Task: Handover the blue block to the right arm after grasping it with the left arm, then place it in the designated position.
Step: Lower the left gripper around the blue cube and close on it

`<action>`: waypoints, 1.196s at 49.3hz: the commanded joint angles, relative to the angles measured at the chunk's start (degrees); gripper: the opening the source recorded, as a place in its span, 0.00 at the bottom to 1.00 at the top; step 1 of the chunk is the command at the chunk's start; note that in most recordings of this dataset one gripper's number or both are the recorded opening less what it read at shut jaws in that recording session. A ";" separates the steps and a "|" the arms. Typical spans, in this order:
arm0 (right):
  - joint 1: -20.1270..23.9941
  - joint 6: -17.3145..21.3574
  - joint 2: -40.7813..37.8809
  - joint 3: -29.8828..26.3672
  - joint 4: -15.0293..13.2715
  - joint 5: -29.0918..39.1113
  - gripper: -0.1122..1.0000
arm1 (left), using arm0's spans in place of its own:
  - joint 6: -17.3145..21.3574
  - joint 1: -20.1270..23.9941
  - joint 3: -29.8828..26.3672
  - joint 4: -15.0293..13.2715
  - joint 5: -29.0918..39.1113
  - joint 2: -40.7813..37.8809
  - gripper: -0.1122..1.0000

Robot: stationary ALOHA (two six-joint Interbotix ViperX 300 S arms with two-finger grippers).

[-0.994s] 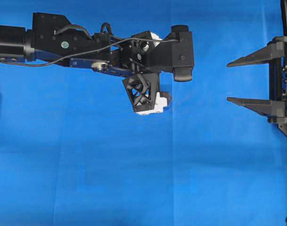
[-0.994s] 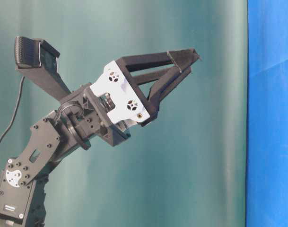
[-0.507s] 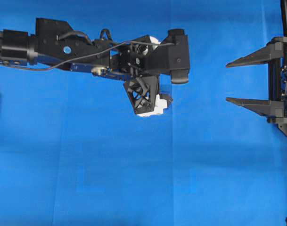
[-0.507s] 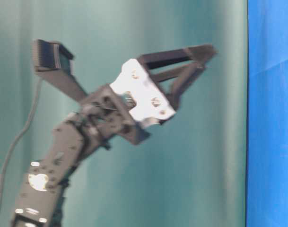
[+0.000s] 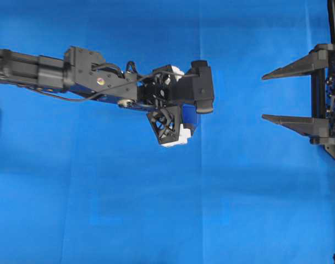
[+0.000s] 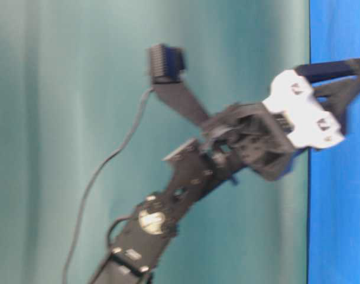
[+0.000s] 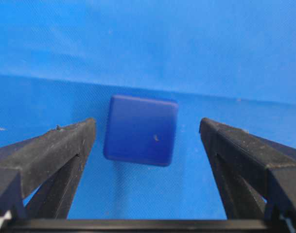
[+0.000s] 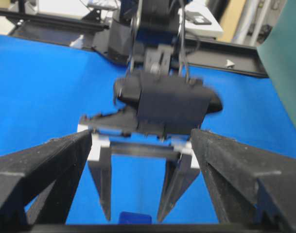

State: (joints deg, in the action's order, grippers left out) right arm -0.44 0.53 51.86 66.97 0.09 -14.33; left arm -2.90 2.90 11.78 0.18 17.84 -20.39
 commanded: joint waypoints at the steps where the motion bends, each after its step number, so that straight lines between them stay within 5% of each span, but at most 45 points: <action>1: 0.00 0.09 -0.26 -1.32 0.35 -0.35 0.96 | 0.00 -0.09 -0.62 0.09 -1.41 -0.26 0.92; 33: -0.09 0.00 -1.32 -1.14 0.35 -0.35 0.96 | 0.79 -0.09 0.18 0.09 -4.22 -4.75 0.91; 37: -0.09 0.09 -1.41 -1.23 0.35 -0.26 0.96 | 0.79 -0.09 0.26 0.44 -4.04 -4.66 0.82; 44: -0.09 0.09 -1.41 -1.23 0.35 -0.35 0.96 | 0.88 0.09 0.26 0.62 -4.31 -4.48 0.53; 59: -0.09 0.09 -1.49 -1.14 0.35 -0.26 0.96 | 0.79 0.44 0.09 0.62 -4.04 -4.31 0.54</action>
State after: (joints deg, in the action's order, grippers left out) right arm -0.44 0.53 50.63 66.88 0.26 -14.33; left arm -2.11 3.16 12.48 0.79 13.80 -25.93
